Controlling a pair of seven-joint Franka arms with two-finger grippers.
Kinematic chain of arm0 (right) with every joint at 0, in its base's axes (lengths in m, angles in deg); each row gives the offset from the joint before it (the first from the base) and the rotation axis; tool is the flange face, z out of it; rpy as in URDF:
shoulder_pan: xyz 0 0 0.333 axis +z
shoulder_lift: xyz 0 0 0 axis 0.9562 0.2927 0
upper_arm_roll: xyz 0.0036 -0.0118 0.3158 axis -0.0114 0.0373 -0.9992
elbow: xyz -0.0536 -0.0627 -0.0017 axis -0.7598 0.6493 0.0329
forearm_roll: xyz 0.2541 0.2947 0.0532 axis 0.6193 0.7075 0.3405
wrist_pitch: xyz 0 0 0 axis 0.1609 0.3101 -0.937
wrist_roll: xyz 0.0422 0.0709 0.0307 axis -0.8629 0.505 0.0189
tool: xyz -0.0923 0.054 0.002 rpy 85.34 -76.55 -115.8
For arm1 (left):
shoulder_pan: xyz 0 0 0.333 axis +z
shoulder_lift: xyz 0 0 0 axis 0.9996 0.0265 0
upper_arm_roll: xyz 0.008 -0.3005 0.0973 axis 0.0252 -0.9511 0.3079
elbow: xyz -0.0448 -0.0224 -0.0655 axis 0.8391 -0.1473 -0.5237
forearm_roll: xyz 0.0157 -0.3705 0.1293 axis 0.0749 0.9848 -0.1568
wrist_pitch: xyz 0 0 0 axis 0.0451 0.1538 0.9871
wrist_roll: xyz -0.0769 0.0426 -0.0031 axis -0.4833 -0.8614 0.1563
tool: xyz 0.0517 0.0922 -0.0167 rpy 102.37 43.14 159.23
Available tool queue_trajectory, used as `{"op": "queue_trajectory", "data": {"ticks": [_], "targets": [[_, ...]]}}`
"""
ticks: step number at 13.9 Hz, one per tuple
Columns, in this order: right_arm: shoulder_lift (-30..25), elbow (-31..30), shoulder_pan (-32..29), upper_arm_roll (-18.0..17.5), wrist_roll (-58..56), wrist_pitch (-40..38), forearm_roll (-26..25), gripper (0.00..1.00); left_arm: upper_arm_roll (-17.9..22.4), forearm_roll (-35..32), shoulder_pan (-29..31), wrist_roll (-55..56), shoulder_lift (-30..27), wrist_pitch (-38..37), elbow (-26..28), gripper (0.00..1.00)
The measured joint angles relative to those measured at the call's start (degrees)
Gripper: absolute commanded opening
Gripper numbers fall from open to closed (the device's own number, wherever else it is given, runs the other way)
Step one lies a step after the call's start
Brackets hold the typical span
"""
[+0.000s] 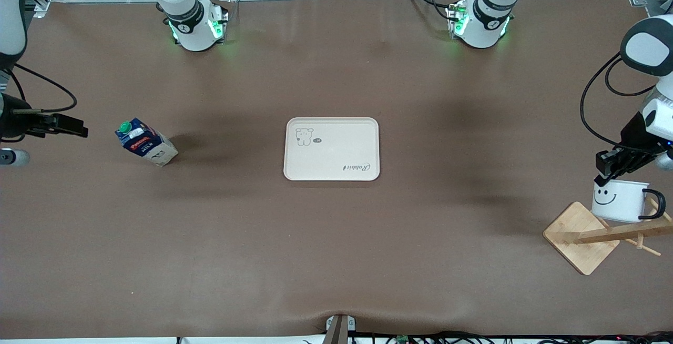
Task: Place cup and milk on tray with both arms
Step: 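Lift the mug off the stand while the right gripper grasps the carton, then carry the mug over the tray with the left gripper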
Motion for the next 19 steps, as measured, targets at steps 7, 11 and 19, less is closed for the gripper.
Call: {"op": "queue_trajectory", "data": {"ticks": [7, 11, 19], "targets": [[5.5, -0.1, -2.2, 0.5, -0.5, 4.1, -0.1, 1.0, -2.5, -0.6, -0.1, 5.7, -1.3, -4.9, -1.9, 0.0], [9.4, -1.6, -6.2, 0.7, 2.0, 4.4, 4.0, 1.0, -6.1, -8.4, -0.1, 16.3, -1.3, -8.3, -4.4, 0.0], [7.6, -5.8, -3.1, -0.2, 29.8, 2.1, 5.0, 1.0, -13.9, -9.3, -0.3, 26.1, 0.2, -9.9, -4.6, 0.0]]}}
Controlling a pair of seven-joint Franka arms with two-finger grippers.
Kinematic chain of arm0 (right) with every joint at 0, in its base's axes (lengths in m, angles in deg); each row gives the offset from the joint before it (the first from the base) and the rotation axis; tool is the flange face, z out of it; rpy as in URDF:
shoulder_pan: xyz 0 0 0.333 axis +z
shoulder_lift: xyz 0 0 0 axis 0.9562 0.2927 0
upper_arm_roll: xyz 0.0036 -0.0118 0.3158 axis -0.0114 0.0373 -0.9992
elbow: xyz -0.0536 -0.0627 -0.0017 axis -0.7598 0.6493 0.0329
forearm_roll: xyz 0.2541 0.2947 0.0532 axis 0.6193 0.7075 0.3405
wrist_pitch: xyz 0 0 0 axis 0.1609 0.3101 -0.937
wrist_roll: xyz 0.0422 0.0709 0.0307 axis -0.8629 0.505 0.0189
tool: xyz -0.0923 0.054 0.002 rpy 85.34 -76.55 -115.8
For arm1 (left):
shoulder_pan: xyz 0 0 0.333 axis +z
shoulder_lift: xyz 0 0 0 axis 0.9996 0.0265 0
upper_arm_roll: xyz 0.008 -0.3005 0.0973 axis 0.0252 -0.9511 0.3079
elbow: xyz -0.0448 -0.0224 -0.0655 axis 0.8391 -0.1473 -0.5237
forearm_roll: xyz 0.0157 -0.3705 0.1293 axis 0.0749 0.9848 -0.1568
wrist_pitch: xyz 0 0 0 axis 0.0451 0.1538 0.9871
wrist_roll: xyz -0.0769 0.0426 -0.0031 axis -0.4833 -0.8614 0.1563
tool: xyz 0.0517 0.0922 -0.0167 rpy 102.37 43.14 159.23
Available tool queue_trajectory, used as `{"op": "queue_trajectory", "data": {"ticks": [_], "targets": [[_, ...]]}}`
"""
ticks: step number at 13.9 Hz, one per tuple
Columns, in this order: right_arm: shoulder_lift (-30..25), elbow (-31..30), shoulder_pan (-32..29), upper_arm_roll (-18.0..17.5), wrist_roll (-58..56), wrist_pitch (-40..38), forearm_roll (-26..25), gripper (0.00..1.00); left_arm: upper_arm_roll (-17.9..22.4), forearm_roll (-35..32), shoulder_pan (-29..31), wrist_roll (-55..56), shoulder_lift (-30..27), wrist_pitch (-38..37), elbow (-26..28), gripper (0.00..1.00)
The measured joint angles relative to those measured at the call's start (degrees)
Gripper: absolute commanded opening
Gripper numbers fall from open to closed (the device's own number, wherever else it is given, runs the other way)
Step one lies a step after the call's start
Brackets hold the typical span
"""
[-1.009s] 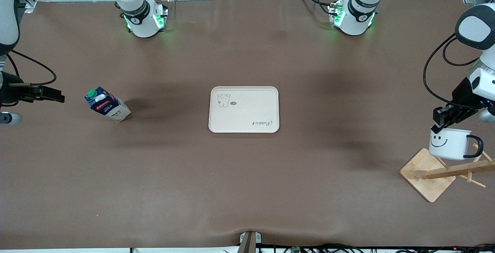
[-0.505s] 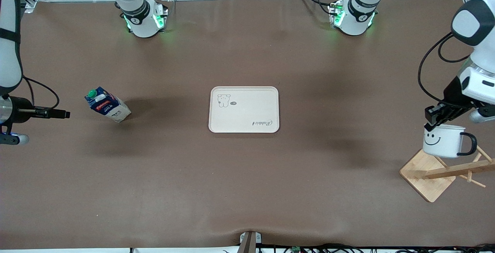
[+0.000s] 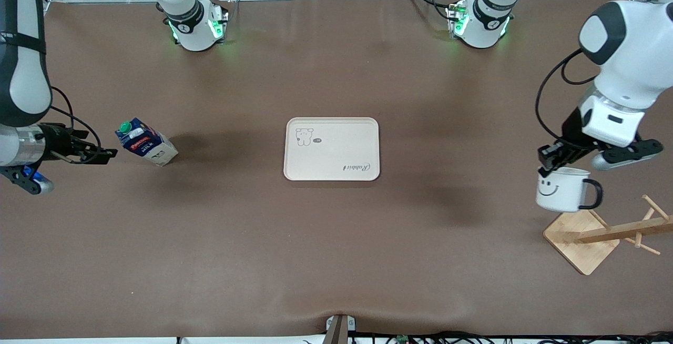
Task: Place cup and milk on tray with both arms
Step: 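Carry the mug over the tray with the left gripper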
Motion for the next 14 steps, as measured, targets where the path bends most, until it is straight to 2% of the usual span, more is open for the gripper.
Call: {"op": "queue_trajectory", "data": {"ticks": [3, 6, 10, 13, 14], "targets": [[-2.9, -10.2, -0.4, 0.5, 0.0, 9.8, -0.3, 1.0, -3.4, -1.5, -1.1, 4.9, 1.3, -2.0, -0.1, 0.0], [-9.4, -21.8, -0.4, 0.5, 0.1, 16.1, -0.3, 1.0, -4.3, -2.6, -5.3, 11.2, 3.1, -5.9, -1.5, 0.0], [-13.4, -28.3, -0.4, 0.5, 2.2, 17.9, -0.3, 1.0, -4.5, -5.2, -14.9, 26.0, 8.3, -11.9, -6.0, 0.0], [-14.3, -31.9, -0.4, 0.5, 4.8, 23.2, -0.3, 1.0, -4.6, -5.3, -22.0, 37.5, 14.5, -18.7, -12.3, 0.0], [-14.3, -32.4, -0.4, 0.5, 5.1, 24.9, -0.3, 0.92, -4.5, -5.3, -24.1, 40.8, 16.8, -20.1, -14.1, 0.0]]}}
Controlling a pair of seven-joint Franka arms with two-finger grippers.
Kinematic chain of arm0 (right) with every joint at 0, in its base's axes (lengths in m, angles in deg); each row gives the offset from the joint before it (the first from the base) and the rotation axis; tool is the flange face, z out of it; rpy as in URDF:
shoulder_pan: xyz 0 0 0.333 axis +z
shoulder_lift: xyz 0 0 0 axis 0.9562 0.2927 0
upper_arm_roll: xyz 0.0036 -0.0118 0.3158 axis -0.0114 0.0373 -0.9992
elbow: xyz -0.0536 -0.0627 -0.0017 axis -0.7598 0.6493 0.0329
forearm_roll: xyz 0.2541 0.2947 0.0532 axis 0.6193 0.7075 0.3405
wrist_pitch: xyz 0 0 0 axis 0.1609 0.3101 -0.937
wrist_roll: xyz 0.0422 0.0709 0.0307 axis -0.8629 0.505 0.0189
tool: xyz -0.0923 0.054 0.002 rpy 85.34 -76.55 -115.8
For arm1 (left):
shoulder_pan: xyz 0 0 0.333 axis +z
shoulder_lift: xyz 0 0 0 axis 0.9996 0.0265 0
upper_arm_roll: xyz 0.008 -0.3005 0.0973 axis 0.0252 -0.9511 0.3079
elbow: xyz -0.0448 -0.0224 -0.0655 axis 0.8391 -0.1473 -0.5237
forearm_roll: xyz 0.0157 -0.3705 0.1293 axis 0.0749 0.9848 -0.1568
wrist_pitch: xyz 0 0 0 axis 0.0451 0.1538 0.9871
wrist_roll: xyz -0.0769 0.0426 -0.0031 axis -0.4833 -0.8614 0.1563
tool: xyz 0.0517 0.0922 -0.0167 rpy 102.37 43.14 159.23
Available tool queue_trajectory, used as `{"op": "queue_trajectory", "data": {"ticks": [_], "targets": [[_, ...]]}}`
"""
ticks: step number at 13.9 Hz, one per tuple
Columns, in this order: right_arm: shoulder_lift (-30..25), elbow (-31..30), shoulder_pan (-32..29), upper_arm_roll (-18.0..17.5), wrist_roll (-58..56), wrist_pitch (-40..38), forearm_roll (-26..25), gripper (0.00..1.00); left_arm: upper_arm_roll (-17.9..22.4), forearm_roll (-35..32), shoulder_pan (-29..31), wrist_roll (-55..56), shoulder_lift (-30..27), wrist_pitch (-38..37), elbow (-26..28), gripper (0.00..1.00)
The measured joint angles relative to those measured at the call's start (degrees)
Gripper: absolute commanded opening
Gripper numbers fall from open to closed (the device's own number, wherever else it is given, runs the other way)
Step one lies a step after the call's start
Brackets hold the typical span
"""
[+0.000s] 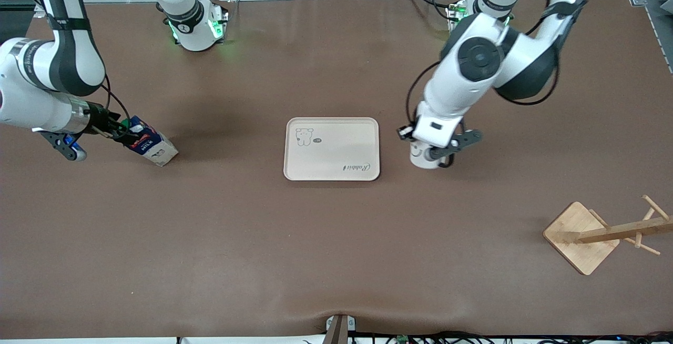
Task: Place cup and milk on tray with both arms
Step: 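Carry the mug over the tray with the left gripper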
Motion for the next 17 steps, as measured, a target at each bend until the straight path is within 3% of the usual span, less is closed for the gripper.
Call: {"op": "queue_trajectory", "data": {"ticks": [2, 3, 4, 8, 13, 17], "targets": [[0.0, -0.5, -0.1, 0.1, 0.9, 2.1, 0.0, 0.43, 0.0, 0.2, -4.0, 5.7, 4.5, -0.9, -2.5, 0.0], [0.0, -0.6, -0.1, 0.1, 1.1, 2.2, 0.0, 0.28, 0.0, 1.0, -5.6, 7.7, 6.4, -0.9, -3.3, 0.0], [0.0, -0.6, -0.1, 0.1, 1.3, 2.2, 0.0, 0.24, 0.0, 2.5, -6.8, 9.5, 8.1, -0.9, -3.9, 0.0], [-0.2, 1.9, 0.0, -0.1, 1.4, -0.9, 0.0, 0.21, 0.1, 9.9, -8.3, 12.1, 13.4, -1.1, -6.0, 0.0], [0.4, 18.4, 1.9, -0.7, -2.9, -16.3, -0.3, 0.21, 0.2, 14.8, -8.3, 12.0, 21.3, -0.3, -10.2, 0.0], [2.2, 24.6, 5.9, -0.9, -10.4, -18.3, -1.6, 0.21, 0.3, 16.9, -8.4, 12.0, 25.5, 1.0, -11.6, 0.0]]}}
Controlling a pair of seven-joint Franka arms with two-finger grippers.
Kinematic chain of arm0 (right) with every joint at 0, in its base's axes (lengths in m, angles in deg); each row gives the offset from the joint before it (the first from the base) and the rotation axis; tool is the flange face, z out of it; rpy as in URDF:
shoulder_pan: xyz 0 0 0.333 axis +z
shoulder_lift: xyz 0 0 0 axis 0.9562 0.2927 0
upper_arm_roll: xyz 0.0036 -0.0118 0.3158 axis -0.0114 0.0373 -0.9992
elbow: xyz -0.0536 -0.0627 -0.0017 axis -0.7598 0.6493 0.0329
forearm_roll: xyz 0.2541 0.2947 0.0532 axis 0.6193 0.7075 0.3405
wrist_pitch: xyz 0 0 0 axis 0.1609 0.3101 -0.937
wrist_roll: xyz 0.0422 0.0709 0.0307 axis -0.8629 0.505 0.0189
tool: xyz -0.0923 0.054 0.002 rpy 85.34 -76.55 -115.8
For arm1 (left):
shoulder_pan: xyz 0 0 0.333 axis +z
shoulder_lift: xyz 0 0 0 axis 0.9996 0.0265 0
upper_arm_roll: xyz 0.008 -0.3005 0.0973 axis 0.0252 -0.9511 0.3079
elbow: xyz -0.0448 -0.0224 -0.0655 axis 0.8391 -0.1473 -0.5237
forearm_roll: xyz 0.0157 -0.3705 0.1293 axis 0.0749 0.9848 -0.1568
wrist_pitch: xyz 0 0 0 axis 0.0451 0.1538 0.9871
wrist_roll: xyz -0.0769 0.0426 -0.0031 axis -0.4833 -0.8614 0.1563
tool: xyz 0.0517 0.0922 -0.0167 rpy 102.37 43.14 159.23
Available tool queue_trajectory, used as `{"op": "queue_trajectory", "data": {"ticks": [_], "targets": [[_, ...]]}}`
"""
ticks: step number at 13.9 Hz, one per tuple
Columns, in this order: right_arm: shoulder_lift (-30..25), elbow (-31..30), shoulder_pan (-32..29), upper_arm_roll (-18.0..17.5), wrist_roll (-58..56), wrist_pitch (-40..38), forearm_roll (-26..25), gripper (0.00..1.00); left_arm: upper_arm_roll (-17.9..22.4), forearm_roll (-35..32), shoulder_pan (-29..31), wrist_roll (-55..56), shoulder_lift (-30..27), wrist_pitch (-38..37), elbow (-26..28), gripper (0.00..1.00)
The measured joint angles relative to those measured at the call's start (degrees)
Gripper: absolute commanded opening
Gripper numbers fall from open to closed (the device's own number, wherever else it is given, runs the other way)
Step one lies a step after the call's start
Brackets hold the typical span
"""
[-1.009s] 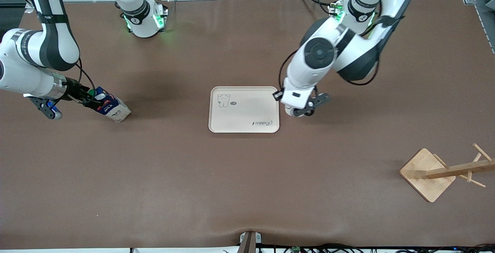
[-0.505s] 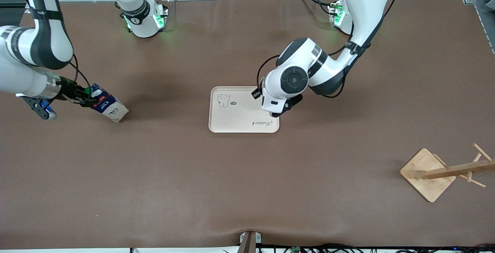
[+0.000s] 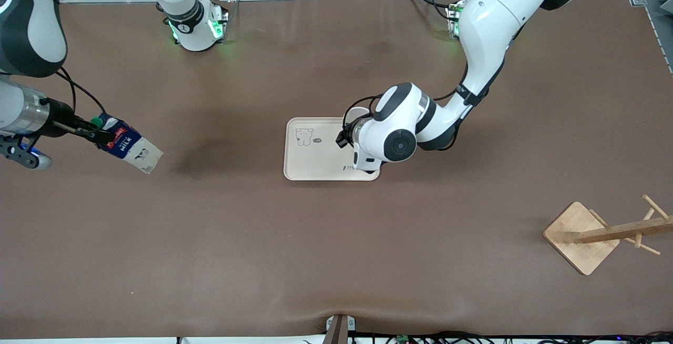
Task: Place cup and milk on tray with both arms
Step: 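Set the mug on the tray while the right gripper carries the carton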
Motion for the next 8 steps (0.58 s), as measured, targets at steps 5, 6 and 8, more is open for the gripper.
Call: {"op": "queue_trajectory", "data": {"ticks": [5, 6, 8], "targets": [[4.9, 6.0, 6.8, -0.3, -4.4, 0.2, -0.2, 0.21, 0.2, 0.0, 0.1, -3.0, 1.1, 0.0, -0.1, 0.0], [6.5, 7.4, 8.4, -0.3, -4.4, 0.2, -0.1, 0.21, 0.3, 0.0, 0.2, -3.8, 1.1, 0.0, -0.1, 0.1], [9.0, 9.1, 11.1, -0.3, -3.8, 0.2, -0.1, 0.22, 0.4, 0.0, 0.3, -4.5, 1.2, 0.0, -0.1, 0.73]]}}
